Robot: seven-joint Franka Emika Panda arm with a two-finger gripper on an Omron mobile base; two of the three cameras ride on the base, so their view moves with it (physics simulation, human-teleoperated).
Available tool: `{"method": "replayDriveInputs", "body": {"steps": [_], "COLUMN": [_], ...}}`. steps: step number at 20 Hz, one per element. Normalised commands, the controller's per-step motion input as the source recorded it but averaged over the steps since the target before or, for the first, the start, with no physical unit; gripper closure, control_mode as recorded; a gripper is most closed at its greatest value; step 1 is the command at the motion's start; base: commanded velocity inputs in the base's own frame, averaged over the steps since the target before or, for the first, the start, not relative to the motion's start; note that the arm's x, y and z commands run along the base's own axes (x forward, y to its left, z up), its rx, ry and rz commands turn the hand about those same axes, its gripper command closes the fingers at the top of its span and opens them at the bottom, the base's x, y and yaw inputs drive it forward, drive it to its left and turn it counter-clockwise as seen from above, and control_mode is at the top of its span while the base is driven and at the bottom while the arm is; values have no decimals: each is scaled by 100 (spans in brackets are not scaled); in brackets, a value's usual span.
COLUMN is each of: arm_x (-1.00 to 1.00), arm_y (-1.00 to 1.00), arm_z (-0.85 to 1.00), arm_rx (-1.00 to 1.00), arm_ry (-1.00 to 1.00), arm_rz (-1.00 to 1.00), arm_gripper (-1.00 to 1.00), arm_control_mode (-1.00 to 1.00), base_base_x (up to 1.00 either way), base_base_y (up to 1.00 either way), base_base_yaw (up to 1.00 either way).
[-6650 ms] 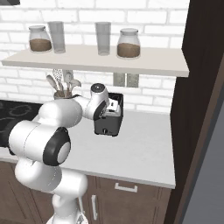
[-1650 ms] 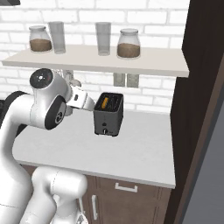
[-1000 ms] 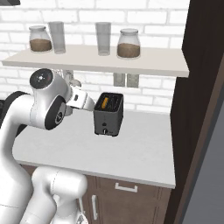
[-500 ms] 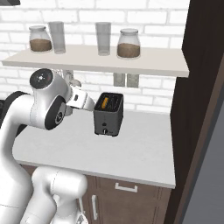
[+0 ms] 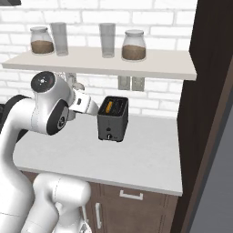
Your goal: Start the toaster. Once the lever pops up, take the bread to the plate on the dining counter.
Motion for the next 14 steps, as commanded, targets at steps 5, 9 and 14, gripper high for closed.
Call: {"method": "replayDriveInputs", "body": {"steps": [5,9,14], "arm_x": [0,0,0], "arm_y": [0,0,0], "arm_z": [0,0,0], "arm_rx": [0,0,0], "arm_ry": [0,0,0], "arm_rz": [0,0,0], "arm_gripper": [-100,-100,-100], "arm_control_mode": [-100,-100,-100], "base_base_x": [0,0,0], "base_base_y": [0,0,0], "base_base_yaw": [0,0,0]}}
